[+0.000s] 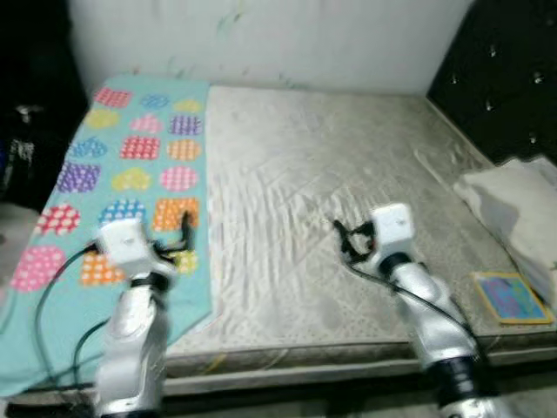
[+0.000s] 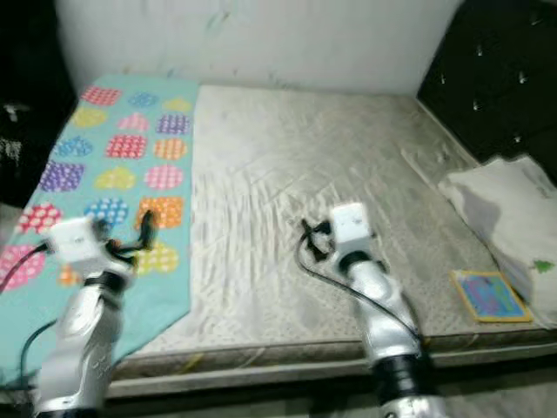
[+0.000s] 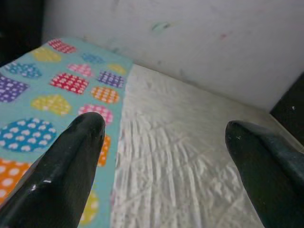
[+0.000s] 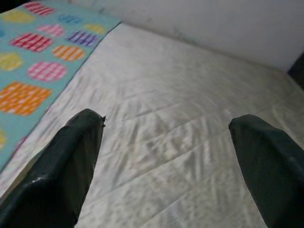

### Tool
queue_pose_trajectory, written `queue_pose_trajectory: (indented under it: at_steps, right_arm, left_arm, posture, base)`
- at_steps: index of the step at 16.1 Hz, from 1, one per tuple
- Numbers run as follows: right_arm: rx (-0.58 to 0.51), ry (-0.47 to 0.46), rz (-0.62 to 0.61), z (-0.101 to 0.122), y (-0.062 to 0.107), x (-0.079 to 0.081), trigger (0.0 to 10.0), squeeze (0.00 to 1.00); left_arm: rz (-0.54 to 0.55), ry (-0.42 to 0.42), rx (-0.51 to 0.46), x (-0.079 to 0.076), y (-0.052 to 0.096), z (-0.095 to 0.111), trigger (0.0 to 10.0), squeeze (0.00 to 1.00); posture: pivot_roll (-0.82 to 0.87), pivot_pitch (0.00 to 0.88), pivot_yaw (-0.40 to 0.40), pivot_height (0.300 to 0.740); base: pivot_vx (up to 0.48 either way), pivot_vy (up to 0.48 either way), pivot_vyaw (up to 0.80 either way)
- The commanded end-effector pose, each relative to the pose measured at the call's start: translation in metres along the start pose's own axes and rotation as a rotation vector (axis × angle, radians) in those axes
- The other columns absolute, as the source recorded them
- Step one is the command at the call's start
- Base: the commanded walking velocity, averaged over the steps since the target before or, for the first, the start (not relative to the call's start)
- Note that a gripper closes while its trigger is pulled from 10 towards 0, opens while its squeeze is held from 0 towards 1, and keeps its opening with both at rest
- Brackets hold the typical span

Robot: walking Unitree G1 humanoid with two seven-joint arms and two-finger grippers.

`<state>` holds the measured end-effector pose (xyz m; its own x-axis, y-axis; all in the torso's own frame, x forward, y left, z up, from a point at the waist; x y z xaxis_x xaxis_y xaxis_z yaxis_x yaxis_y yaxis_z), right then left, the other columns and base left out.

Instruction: Clean up the room

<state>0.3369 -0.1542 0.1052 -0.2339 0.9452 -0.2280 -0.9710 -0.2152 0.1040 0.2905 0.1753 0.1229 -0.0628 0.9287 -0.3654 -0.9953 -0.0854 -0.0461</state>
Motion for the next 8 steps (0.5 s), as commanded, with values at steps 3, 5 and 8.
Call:
queue_pose_trajectory:
  at_steps: [3,5,8]
  right_arm:
    - [-0.016,0.000,0.013,0.004,-0.002,0.006,10.0,0.00]
    - [-0.020,0.012,0.020,0.005,-0.004,0.006,10.0,0.00]
    - [-0.035,0.033,0.031,0.010,-0.009,0.006,10.0,0.00]
  left_arm:
    - [0.045,-0.072,-0.009,0.010,-0.001,0.005,10.0,0.00]
    - [0.024,-0.107,0.027,0.014,-0.002,0.005,10.0,0.00]
    - [-0.090,-0.198,0.050,0.010,0.000,0.015,10.0,0.00]
  posture:
    - [0.06,0.012,-0.102,0.740]
    - [0.07,0.015,-0.104,0.740]
    - [0.09,0.034,-0.116,0.740]
  base:
    - [0.000,0.000,0.00]
    - [0.000,0.000,0.00]
    - [0.000,0.000,0.27]
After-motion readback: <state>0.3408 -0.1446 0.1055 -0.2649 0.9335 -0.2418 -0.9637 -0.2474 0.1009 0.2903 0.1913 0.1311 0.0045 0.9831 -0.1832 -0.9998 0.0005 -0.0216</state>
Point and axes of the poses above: a point about 5 cm out from each wrist's last joint towards the gripper, its own y axis pointing back from the gripper into the wrist, its own z axis along the axis of the wrist's last joint, x = y × z, the point moved 1 cm from there along -y, pointing out of the wrist towards the gripper, and after that the axes turned 6 degrees about y, right-handed, at the moved point
